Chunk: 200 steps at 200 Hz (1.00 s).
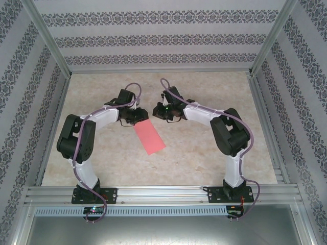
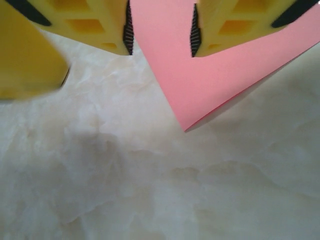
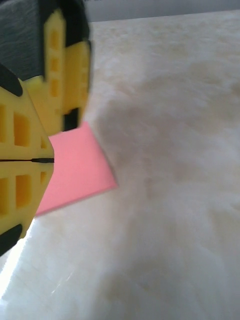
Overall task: Fold a paper plane with a square sheet of paper (pick it up from the middle)
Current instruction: First fold in half a square sheet of paper at the center of the table, then fold the triangle a second time at the center of the table.
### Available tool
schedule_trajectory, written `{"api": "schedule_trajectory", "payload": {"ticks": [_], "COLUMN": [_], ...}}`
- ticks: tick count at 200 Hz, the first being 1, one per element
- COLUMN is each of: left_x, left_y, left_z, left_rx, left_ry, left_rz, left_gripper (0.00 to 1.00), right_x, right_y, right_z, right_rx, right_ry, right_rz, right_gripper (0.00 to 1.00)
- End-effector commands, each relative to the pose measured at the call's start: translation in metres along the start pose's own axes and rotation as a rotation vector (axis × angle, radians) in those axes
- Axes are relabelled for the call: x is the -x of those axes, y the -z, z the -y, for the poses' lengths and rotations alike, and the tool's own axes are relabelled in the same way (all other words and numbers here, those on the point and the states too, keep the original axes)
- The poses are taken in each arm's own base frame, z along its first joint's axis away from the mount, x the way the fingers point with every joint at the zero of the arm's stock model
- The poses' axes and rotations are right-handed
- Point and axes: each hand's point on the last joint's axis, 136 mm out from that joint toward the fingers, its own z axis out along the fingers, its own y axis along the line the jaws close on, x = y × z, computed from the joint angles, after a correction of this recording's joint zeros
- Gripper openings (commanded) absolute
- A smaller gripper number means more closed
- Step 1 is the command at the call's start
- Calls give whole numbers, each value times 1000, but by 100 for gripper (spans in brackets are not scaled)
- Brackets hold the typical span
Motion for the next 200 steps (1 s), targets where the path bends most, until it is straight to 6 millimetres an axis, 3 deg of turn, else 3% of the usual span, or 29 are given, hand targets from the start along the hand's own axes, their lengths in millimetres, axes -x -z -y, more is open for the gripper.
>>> {"api": "schedule_trajectory", "payload": {"ticks": [1,53,88,134,149,163,184,200], "left_x": [-3,-23,-35,-51,-56,-65,-79,-88], "left_y": [21,43,49,61,66,67,68,70], "left_z": [-14,-40,-42,-46,-49,-51,-53,-53], "left_rx": [57,138,133,122,123,118,92,74], "left_ry": [97,192,183,177,171,170,188,198], "left_rz": [36,85,71,93,104,95,75,69], "left_gripper": [44,62,76,98,100,100,100,100], "right_x": [-44,-93,-108,-141,-151,-152,-135,-120], "right_y": [-2,-6,-7,4,-2,-9,-13,-5], "right_z": [15,42,71,102,92,68,23,12], "right_rx": [-69,-145,-266,-413,-372,-304,-183,-191], "right_ry": [21,-18,-50,-252,-329,-333,-239,-132], "right_rz": [-101,-202,-192,-93,-64,-58,-48,-9], "right_gripper": [7,6,6,6,5,6,15,22]}}
